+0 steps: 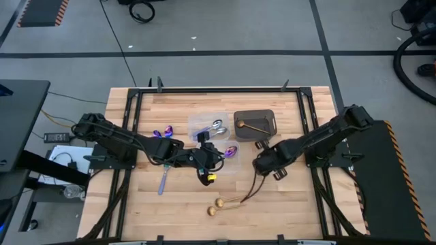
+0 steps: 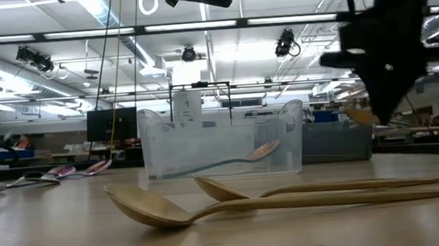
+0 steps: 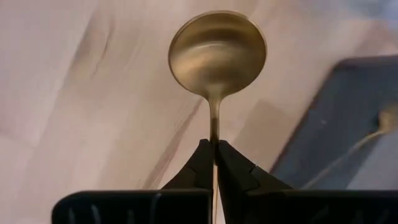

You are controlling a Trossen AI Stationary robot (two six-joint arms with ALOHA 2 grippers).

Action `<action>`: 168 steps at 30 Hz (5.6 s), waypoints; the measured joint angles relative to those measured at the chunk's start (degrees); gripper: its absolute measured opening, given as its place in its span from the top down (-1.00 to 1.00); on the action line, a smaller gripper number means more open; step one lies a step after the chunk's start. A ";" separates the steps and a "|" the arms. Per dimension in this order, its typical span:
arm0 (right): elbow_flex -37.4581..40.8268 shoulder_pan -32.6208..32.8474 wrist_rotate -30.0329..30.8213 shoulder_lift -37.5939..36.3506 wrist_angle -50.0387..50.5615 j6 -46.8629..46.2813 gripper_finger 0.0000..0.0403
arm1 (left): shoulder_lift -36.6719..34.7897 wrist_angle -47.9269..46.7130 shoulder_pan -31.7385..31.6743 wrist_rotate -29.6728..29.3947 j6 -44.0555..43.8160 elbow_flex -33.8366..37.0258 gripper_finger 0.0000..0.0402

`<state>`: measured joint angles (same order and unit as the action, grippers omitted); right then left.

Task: Sort silverware by color (type)
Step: Put the gold spoon into the black bin

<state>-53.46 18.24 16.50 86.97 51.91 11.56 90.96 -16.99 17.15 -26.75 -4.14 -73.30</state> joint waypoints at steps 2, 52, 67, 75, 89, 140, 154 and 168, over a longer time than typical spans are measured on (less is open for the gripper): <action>-1.93 -1.85 0.11 -1.00 -0.23 -1.14 0.95 | 0.00 0.00 0.00 -0.03 -0.11 0.00 0.61; -5.94 -44.04 -16.78 6.90 -14.85 -2.62 0.76 | 0.02 -4.35 1.40 -0.65 -4.24 0.00 0.61; -11.12 -41.69 -17.53 -0.41 -7.98 -5.06 0.51 | 0.02 -4.86 1.29 -0.65 -5.41 0.00 0.61; -10.18 -37.09 -16.53 -11.37 -8.62 -9.16 0.49 | 0.02 -13.02 2.57 -0.67 -11.84 0.00 0.61; 3.08 -17.37 -14.94 -21.76 -20.99 -21.06 0.49 | 0.02 -12.22 2.26 -1.73 -17.74 0.08 0.61; 23.33 15.46 -1.67 12.48 -86.55 -20.93 0.23 | 4.26 -17.82 7.48 -2.90 -48.61 0.63 0.61; 18.35 15.39 0.44 22.34 -88.98 -17.39 0.14 | 4.25 -17.23 7.48 -1.87 -47.08 0.61 0.61; 18.19 13.10 -2.70 24.99 -90.76 -22.19 0.91 | 4.22 -17.46 7.58 -0.78 -46.19 0.59 0.61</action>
<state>-35.27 31.34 13.80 111.96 -38.85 -10.63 95.18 -34.46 24.73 -27.53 -50.34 -72.71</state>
